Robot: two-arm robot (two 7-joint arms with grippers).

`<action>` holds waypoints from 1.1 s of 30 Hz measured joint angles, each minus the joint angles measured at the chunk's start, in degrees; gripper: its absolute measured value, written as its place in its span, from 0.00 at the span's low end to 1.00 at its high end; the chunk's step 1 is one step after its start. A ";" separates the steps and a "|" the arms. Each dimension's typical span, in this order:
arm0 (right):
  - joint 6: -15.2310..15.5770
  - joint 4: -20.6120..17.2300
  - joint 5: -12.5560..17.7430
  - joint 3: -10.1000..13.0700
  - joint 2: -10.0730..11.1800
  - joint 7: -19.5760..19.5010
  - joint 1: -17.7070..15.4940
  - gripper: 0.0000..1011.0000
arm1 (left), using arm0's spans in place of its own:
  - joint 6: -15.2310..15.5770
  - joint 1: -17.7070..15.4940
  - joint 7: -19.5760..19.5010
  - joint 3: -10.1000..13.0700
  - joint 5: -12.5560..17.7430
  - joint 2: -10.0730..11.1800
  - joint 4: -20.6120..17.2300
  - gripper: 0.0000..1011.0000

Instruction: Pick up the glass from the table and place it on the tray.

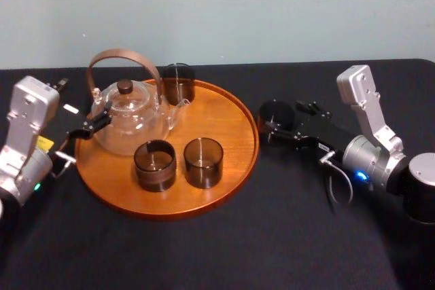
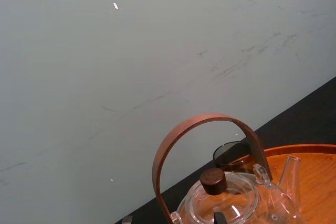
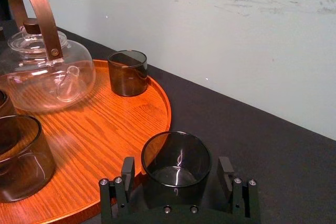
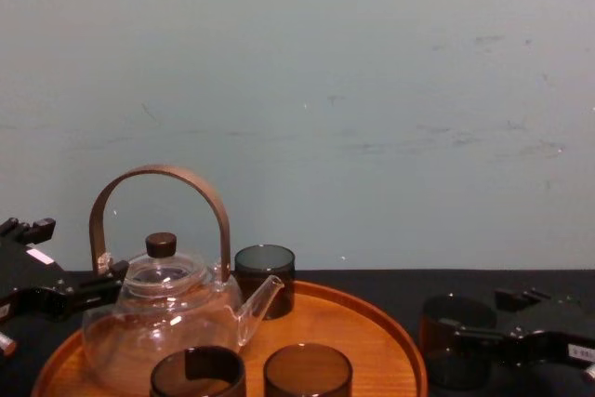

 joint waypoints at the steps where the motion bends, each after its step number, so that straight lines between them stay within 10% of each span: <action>1: -0.03 0.15 -0.02 -0.04 -0.07 0.02 0.10 0.99 | 0.00 -0.01 0.00 0.00 0.00 0.00 0.00 0.99; 33: -0.90 3.85 -0.88 -0.74 -1.32 0.13 2.01 0.86 | 0.00 0.00 0.00 0.00 0.00 0.00 0.00 0.99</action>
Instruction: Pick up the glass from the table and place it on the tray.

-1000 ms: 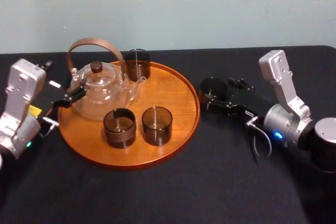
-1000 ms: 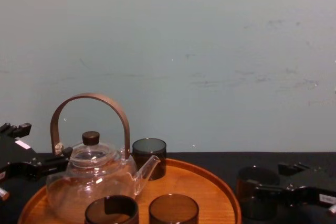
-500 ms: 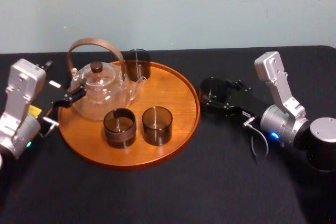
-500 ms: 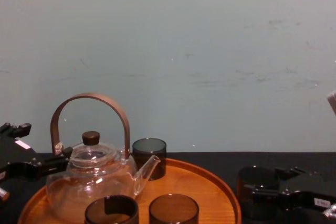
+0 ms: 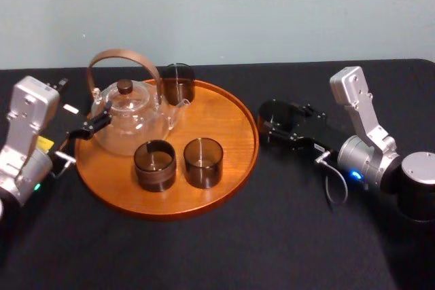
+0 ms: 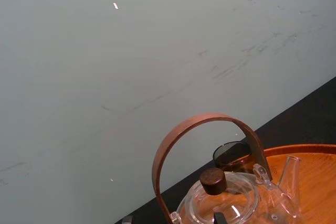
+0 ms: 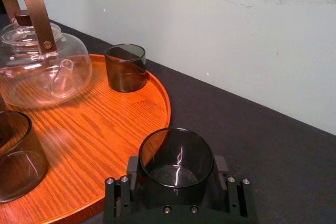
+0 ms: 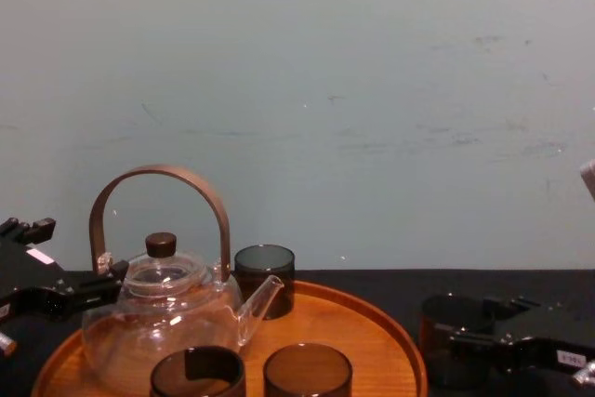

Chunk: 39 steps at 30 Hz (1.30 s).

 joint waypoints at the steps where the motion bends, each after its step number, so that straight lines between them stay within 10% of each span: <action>1: 0.00 -0.01 0.01 0.00 0.00 0.00 0.00 0.86 | 0.00 0.00 0.00 0.00 0.00 0.00 0.00 0.99; 24: -0.12 0.30 1.20 0.21 0.17 1.54 0.05 0.85 | 0.00 0.00 0.00 0.00 0.00 0.00 0.00 0.99; 39: 0.26 -5.85 1.21 -0.32 1.59 1.56 -1.53 0.85 | 0.00 0.00 0.00 0.00 0.00 0.00 0.00 0.99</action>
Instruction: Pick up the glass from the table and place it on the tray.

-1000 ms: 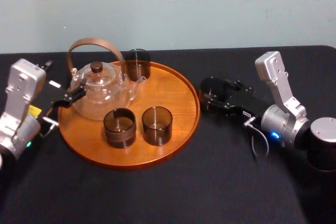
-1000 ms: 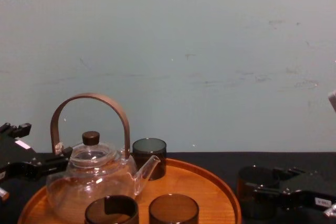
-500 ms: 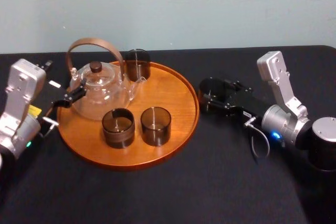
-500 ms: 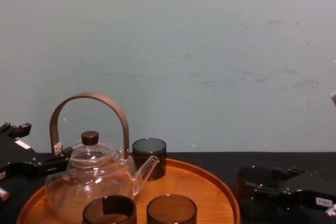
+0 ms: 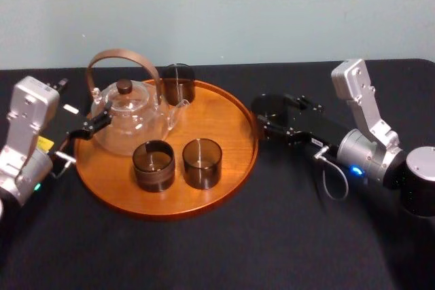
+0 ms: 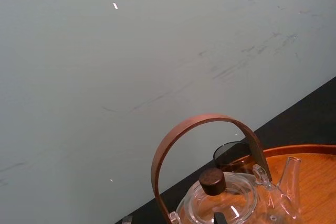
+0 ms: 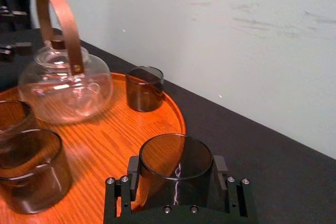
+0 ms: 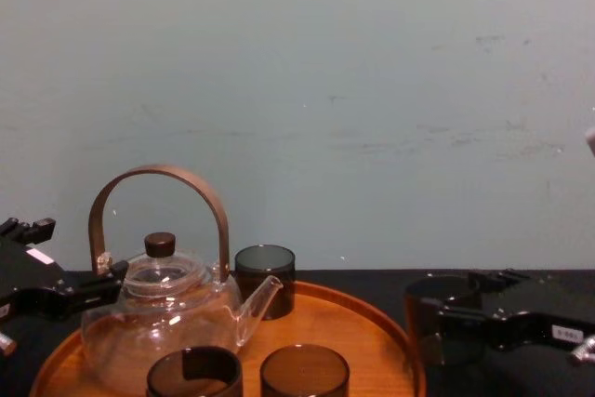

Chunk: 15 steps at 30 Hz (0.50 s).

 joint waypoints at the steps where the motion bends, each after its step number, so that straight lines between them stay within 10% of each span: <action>1: 0.03 -0.23 0.01 -0.07 0.03 0.07 -0.04 0.85 | 0.00 0.00 0.00 0.00 0.00 0.00 0.00 0.99; 15: 0.34 -2.43 0.32 -1.40 0.10 0.45 0.14 0.85 | 0.00 0.00 0.00 0.00 0.00 0.00 0.00 0.99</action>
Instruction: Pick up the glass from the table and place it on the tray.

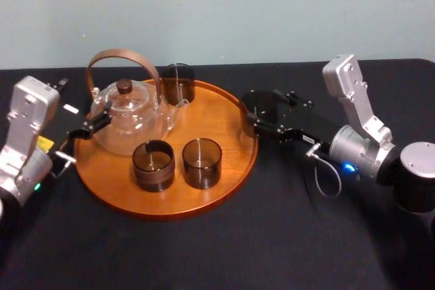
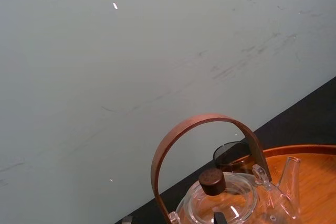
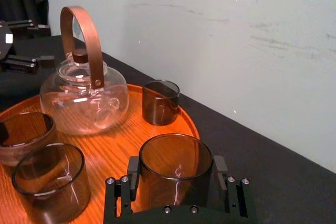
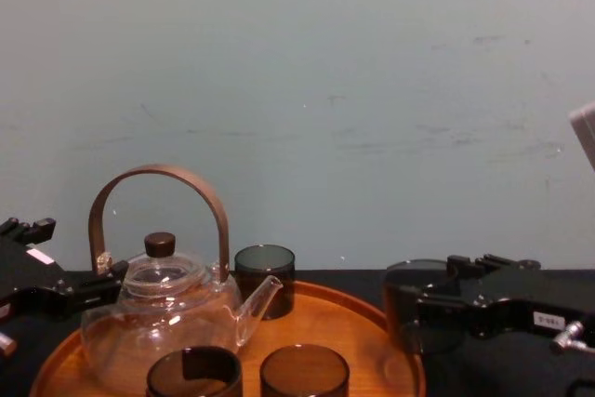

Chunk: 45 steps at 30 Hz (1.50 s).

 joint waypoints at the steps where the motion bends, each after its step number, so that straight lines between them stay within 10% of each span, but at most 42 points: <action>1: 0.00 0.01 0.00 -0.05 -0.04 -0.01 0.11 0.85 | 0.00 0.00 0.00 0.00 0.00 0.00 0.00 0.99; 45: -7.03 18.31 -3.05 -4.34 -8.22 3.08 11.68 0.85 | 0.00 0.00 0.00 0.00 0.00 0.00 0.00 0.99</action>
